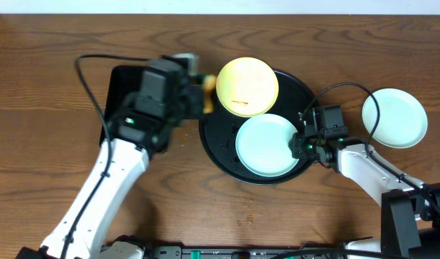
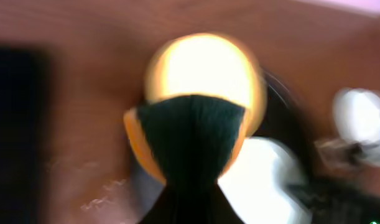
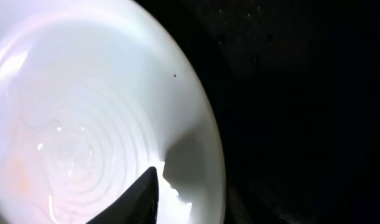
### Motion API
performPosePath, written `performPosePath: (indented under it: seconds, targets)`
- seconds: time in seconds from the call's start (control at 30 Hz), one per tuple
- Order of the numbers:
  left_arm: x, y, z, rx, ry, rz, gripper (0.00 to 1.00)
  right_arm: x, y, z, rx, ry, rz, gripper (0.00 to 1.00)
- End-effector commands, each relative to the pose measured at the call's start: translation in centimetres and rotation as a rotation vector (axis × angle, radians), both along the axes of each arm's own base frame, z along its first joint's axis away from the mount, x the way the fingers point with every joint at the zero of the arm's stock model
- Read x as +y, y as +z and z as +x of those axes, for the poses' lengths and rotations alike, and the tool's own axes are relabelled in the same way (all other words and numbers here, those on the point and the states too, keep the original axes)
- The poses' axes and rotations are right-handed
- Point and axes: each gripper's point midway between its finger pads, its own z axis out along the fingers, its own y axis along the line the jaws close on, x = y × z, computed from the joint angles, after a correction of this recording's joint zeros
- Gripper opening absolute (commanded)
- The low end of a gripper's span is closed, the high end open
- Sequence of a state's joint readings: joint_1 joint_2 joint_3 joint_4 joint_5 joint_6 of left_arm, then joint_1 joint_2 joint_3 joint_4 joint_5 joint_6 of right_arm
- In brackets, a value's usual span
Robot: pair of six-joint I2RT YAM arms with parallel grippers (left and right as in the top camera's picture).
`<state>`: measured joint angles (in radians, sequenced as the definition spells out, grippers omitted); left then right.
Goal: Clean dirty plates on tray and stack at the side
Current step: 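Return the sponge to the black tray with the left gripper, then lift the pale green plate with the right gripper and carry it right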
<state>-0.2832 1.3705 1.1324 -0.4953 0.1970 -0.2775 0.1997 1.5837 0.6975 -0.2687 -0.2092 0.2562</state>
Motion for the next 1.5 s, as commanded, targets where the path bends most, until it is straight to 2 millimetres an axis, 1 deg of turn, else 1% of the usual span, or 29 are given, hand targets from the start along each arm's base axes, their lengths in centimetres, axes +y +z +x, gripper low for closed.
performPosePath:
  seconds: [0.0,0.03,0.1,0.2,0.23,0.27,0.3,0.37,0.43,0.47,0.53,0.6,0.77,0.87,0.93,1.03,1.17,1.2,1.3,1.33,1.4,1.47]
  targets:
    - [7.0,-3.1,0.8,0.052,0.131,0.234,0.08,-0.2,-0.7,-0.2,0.012,-0.002,-0.019,0.34]
    - [8.2,-3.9,0.8,0.079,0.149,0.252,0.08,-0.1,-0.7,-0.1,0.01,-0.001,-0.018,0.33]
    - [10.0,-5.5,1.0,0.131,0.184,0.265,0.08,-0.2,-0.7,-0.2,0.009,0.002,-0.021,0.27]
    - [12.1,-8.1,1.5,0.204,0.232,0.272,0.08,-0.2,-0.7,-0.2,0.009,0.008,-0.025,0.22]
    - [12.7,-9.1,1.6,0.229,0.245,0.274,0.08,-0.2,-0.8,-0.2,0.008,0.007,-0.026,0.19]
    - [13.0,-9.9,1.7,0.249,0.251,0.276,0.08,-0.2,-0.7,-0.2,0.008,0.008,-0.026,0.14]
    - [13.4,-10.9,1.7,0.275,0.257,0.278,0.08,-0.2,-0.7,-0.2,0.007,0.008,-0.026,0.02]
    - [13.7,-12.7,1.6,0.323,0.26,0.281,0.08,-0.2,-0.5,0.0,-0.009,0.034,-0.034,0.01]
    - [13.9,-14.4,1.4,0.369,0.259,0.287,0.08,-0.4,0.3,0.4,-0.031,0.056,-0.054,0.01]
    - [14.0,-15.0,1.3,0.385,0.258,0.289,0.08,-0.9,0.9,0.7,-0.042,0.046,-0.072,0.01]
    - [14.0,-15.9,1.2,0.406,0.255,0.292,0.08,-1.8,2.9,1.3,-0.078,0.018,-0.123,0.01]
    - [14.0,-16.3,1.3,0.413,0.255,0.292,0.07,-2.7,5.2,1.7,-0.118,-0.007,-0.169,0.01]
    - [14.0,-16.1,1.7,0.393,0.257,0.29,0.08,-4.1,11.2,2.4,-0.293,-0.071,-0.256,0.01]
    - [14.0,-16.1,1.9,0.386,0.258,0.289,0.08,-5.3,14.5,2.3,-0.405,-0.13,-0.349,0.01]
    - [14.0,-16.0,2.0,0.379,0.259,0.289,0.12,-6.0,16.1,2.0,-0.458,-0.159,-0.411,0.01]
    - [14.0,-15.9,2.3,0.367,0.261,0.287,0.14,-6.4,17.8,1.5,-0.516,-0.157,-0.51,0.01]
    - [14.0,-15.9,2.6,0.358,0.262,0.286,0.17,-6.9,19.0,1.0,-0.562,-0.184,-0.655,0.01]
    - [14.0,-15.9,2.6,0.357,0.262,0.286,0.27,-6.8,19.4,0.9,-0.577,-0.192,-0.695,0.01]
    - [14.0,-15.9,2.6,0.358,0.262,0.286,0.3,-6.3,20.2,0.7,-0.617,-0.187,-0.79,0.01]
    - [14.0,-15.9,2.5,0.358,0.262,0.286,0.33,-6.1,20.6,0.7,-0.634,-0.189,-0.819,0.01]
    - [14.0,-15.9,2.6,0.358,0.262,0.286,0.45,-5.4,21.4,0.6,-0.675,-0.192,-0.879,0.01]
    - [14.0,-15.9,2.6,0.358,0.262,0.286,0.52,-4.6,22.2,0.5,-0.714,-0.181,-0.926,0.01]
